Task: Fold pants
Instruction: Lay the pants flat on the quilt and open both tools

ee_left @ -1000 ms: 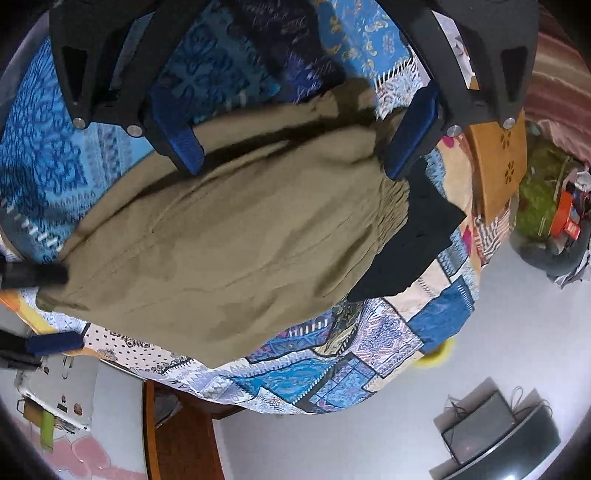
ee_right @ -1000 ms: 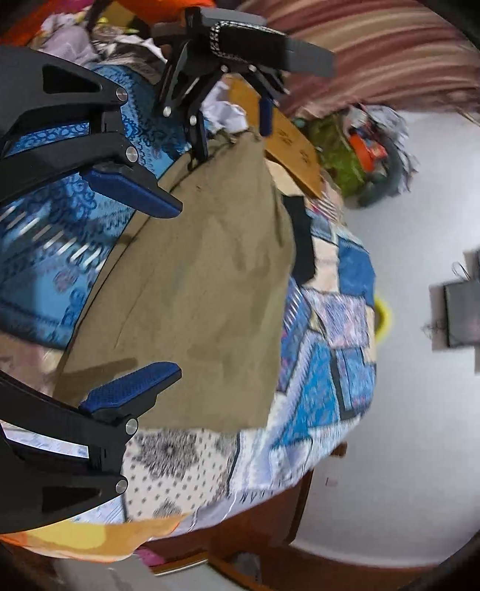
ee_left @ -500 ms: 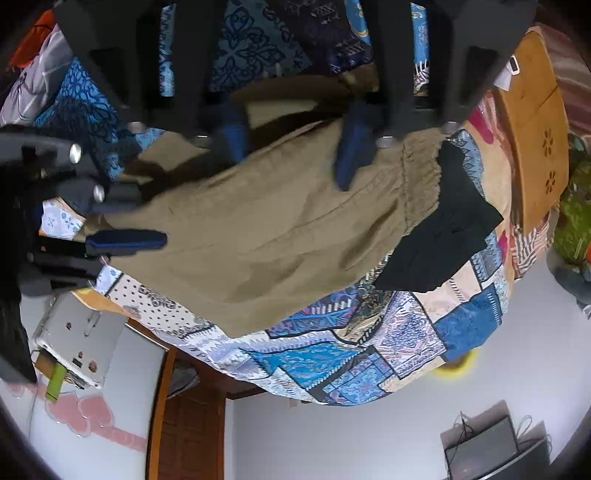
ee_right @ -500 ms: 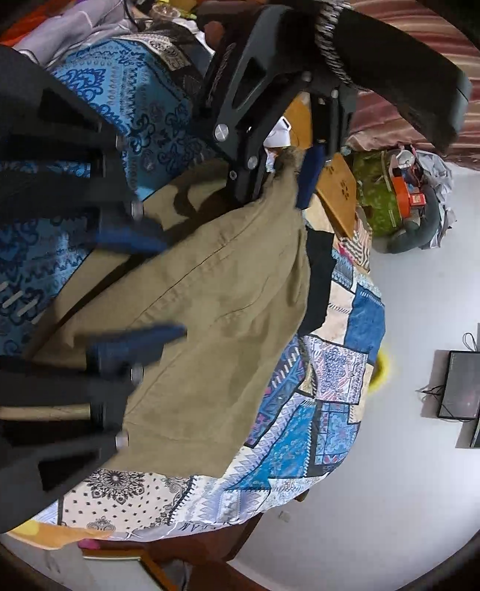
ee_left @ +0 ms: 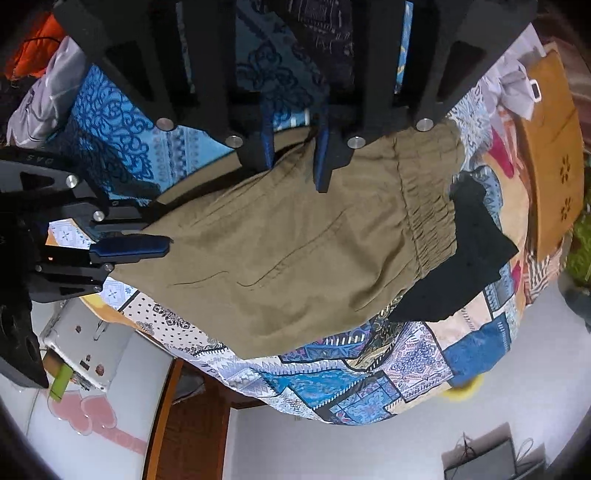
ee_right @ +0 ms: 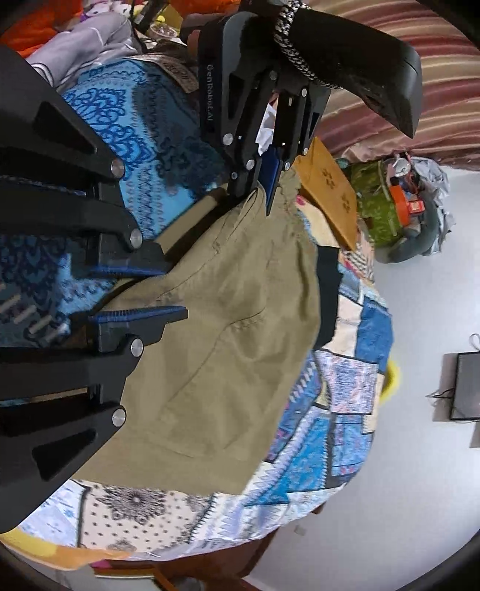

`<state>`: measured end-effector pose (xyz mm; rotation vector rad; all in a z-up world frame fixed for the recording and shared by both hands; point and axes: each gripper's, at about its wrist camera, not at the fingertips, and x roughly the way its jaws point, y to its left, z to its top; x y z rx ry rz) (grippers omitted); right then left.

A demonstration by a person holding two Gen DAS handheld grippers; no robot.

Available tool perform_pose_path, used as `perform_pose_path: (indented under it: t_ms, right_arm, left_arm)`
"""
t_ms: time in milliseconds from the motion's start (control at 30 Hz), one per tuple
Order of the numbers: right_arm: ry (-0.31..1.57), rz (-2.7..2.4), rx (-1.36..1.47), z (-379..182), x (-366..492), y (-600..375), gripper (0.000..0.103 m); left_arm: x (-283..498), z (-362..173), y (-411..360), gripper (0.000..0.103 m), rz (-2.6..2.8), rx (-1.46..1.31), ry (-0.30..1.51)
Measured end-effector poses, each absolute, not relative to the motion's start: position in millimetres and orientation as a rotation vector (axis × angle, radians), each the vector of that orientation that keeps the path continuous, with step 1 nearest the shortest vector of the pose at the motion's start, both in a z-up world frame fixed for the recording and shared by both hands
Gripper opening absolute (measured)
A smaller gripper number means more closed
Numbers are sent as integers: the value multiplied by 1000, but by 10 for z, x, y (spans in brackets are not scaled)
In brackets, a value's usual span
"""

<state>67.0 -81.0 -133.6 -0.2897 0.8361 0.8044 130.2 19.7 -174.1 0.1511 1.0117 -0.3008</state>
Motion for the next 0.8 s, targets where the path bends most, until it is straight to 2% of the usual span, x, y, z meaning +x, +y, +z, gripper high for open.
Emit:
perform_pose_path:
  t_ms: [100, 200, 333, 433, 600, 800]
  right_arm:
    - [837, 812, -266, -1239, 651, -861, 21]
    - [841, 833, -186, -1125, 678, -941, 23]
    - [822, 818, -85, -984, 748, -977, 32]
    - [817, 795, -45, -950, 834, -933, 35]
    - [879, 784, -60, -1129, 973, -749, 35]
    - [986, 747, -114, -1481, 1024, -819, 35]
  left_arm:
    - [1206, -1628, 265, 34, -318, 132, 985]
    - [1149, -1461, 332, 39, -318, 109, 941]
    - [1201, -1224, 439, 43, -279, 71, 874]
    - [1362, -1173, 504, 44, -235, 40, 864]
    - [1621, -1380, 575, 45, -207, -13, 920]
    - [1666, -1936, 542, 46, -181, 104, 1027]
